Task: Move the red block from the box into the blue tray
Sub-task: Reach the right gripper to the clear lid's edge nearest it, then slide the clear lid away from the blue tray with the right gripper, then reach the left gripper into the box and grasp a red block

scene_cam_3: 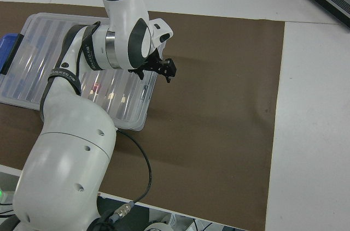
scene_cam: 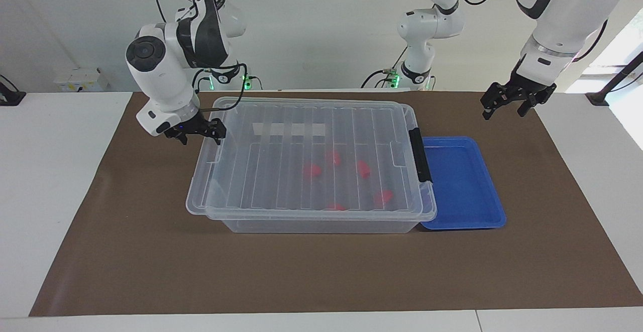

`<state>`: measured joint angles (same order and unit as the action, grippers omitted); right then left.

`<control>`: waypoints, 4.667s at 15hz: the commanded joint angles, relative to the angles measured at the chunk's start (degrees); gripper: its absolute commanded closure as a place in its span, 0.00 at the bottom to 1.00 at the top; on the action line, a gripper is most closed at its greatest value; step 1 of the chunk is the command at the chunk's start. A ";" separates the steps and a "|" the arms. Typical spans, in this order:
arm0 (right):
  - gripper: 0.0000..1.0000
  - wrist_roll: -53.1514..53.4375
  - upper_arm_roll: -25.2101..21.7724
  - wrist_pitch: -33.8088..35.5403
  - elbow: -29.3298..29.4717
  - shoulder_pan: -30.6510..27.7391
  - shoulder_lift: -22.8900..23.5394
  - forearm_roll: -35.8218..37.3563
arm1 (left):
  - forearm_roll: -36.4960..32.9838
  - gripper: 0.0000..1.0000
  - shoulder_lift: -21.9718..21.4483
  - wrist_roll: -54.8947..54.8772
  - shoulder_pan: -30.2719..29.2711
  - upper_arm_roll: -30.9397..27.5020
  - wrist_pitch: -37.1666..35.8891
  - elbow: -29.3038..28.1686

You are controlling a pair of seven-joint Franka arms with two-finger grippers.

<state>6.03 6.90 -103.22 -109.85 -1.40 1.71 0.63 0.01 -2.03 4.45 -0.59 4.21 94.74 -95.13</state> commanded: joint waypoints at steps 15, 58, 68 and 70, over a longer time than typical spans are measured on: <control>0.00 -7.43 -1.98 -3.83 -3.80 -4.49 -2.33 2.36 | 0.95 0.00 -0.96 -0.58 -0.64 0.27 -1.65 -0.84; 0.00 -28.53 -14.37 -6.38 -2.83 -6.95 -1.71 4.82 | 0.95 1.00 13.45 40.11 28.45 0.71 50.73 -28.97; 0.00 -28.63 -14.38 -3.93 1.47 -6.43 -0.48 4.48 | 0.87 1.00 4.33 39.85 27.66 0.27 36.86 -25.54; 0.00 -26.08 -14.02 -3.83 1.74 -6.34 -0.57 4.12 | 0.87 1.00 0.90 39.59 26.26 0.18 32.99 -25.19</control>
<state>-21.74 -7.45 -108.08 -109.46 -7.81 0.60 4.15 0.35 3.50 44.39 26.61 4.89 132.08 -119.76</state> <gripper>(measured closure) 0.000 0.656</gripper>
